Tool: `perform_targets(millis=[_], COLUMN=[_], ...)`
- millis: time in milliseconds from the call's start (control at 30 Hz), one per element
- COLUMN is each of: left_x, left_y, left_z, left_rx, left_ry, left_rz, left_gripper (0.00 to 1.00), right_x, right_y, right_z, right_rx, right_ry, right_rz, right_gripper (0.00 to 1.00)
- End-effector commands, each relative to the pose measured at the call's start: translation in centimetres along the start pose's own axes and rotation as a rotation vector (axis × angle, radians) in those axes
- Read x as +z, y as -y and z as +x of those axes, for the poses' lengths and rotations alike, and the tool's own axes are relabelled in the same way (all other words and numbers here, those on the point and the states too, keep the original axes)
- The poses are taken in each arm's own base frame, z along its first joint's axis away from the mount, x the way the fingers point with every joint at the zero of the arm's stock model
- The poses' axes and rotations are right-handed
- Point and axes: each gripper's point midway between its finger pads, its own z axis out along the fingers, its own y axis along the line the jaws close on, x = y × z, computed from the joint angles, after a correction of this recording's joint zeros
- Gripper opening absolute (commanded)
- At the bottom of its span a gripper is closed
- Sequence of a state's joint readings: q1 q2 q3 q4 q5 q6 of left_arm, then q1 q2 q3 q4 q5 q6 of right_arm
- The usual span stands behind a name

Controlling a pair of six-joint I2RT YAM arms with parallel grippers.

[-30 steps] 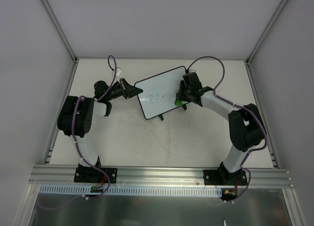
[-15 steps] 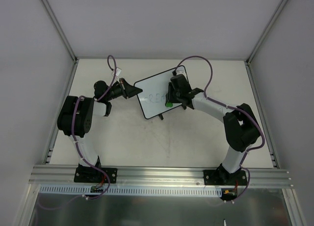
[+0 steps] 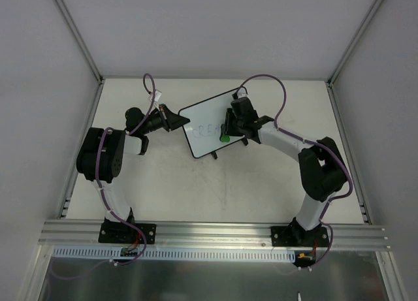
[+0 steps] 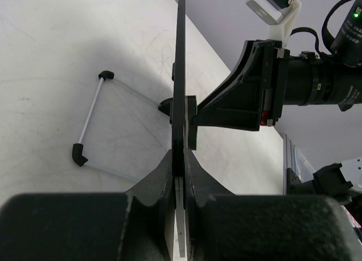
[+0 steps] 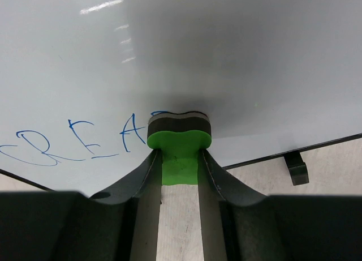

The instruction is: Erase the whiteboard

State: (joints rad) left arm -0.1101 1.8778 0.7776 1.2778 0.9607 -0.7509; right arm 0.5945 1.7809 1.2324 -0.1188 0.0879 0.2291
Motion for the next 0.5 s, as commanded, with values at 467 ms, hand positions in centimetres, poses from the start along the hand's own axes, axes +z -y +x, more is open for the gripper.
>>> perform_targets(millis=[467], left_x=[0.4], left_y=[2.8], left_z=[0.1], left_rx=[0.154], left_ry=[-0.044], left_rz=[0.141], left_gripper=[0.0], right_x=[0.1], right_y=[2.3], right_z=[-8.5], right_rx=[0.046], right_ry=[0.169], right_rz=[-0.029], right_gripper=[0.0])
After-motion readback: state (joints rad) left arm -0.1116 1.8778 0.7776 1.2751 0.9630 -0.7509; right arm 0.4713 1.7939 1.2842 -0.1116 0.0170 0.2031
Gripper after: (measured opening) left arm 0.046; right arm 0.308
